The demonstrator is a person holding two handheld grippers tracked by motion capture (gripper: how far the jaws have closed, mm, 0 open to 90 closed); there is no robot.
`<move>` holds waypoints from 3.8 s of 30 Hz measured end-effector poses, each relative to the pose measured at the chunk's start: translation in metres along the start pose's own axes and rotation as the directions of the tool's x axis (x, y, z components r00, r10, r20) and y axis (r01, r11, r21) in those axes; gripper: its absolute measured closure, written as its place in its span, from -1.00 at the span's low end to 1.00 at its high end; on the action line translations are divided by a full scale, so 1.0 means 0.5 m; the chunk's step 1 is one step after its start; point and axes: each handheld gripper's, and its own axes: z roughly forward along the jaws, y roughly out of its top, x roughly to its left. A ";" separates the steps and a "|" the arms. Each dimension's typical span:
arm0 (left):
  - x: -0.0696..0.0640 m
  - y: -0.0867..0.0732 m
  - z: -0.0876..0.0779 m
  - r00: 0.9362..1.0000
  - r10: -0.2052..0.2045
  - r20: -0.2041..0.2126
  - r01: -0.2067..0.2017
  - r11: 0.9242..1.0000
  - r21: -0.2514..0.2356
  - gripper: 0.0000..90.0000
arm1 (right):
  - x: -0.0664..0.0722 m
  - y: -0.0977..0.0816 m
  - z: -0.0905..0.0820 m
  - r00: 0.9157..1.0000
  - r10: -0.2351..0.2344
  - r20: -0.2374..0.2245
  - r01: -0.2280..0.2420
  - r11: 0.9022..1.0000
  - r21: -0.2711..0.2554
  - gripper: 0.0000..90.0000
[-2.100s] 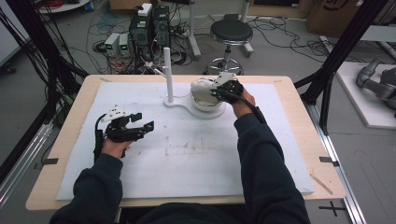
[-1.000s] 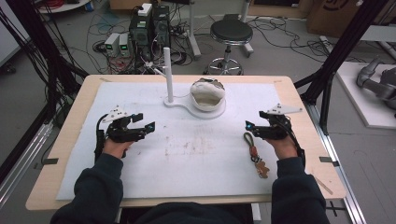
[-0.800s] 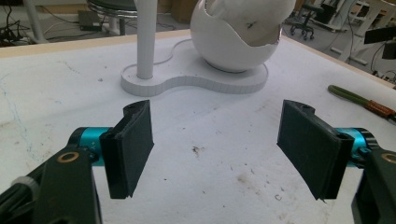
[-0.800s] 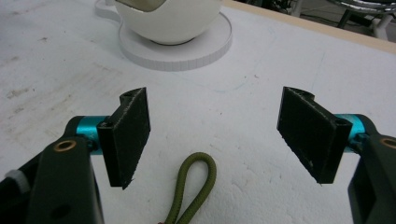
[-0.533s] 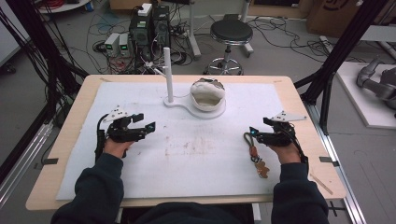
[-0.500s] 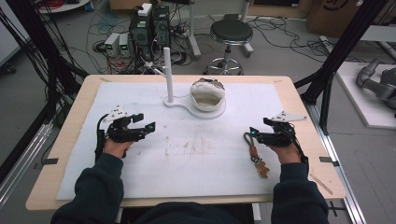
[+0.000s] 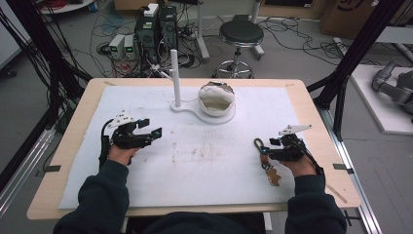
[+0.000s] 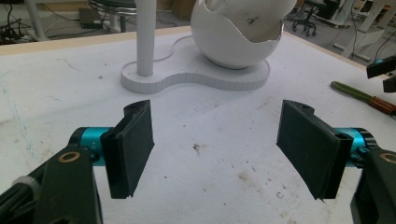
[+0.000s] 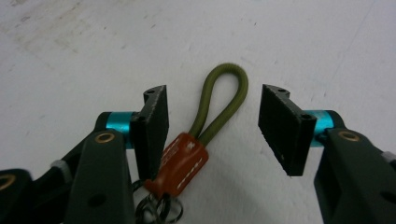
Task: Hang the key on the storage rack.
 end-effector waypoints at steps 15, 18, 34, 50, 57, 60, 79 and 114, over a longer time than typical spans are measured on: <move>0.002 -0.002 0.003 1.000 -0.001 0.001 0.001 1.000 0.015 -0.39 | 0.039 -0.014 0.024 0.998 -0.064 0.015 0.061 0.985 0.159 0.28; 0.002 -0.003 0.004 1.000 0.000 -0.001 0.000 1.000 0.020 -0.40 | 0.041 -0.009 0.024 0.997 -0.068 0.024 0.063 0.982 0.178 0.33; 0.004 -0.004 0.004 1.000 -0.005 -0.001 0.005 1.000 0.026 -0.39 | 0.027 0.000 0.024 0.999 -0.042 -0.027 0.043 0.999 0.032 0.43; 0.002 -0.005 0.004 1.000 -0.004 -0.006 0.005 0.999 0.037 -0.39 | 0.037 0.050 -0.042 0.997 -0.042 -0.060 0.018 0.937 -0.349 0.43; 0.001 -0.005 0.004 1.000 -0.005 -0.006 0.005 0.999 0.037 -0.39 | 0.061 0.116 -0.042 0.993 -0.094 -0.077 0.054 0.910 -0.411 0.43; 0.002 -0.005 0.004 1.000 -0.006 -0.006 0.007 0.999 0.037 -0.39 | 0.074 0.153 -0.035 0.989 -0.127 -0.082 0.080 0.902 -0.425 0.43; 0.003 -0.005 -0.001 1.000 -0.008 -0.004 0.008 1.000 0.028 -0.39 | 0.181 0.372 0.044 0.940 -0.340 -0.017 0.299 0.849 -0.436 0.43; 0.007 -0.006 -0.009 1.000 -0.016 -0.002 0.016 1.000 0.013 -0.39 | 0.276 0.518 0.232 0.885 -0.448 0.128 0.466 0.852 -0.239 0.38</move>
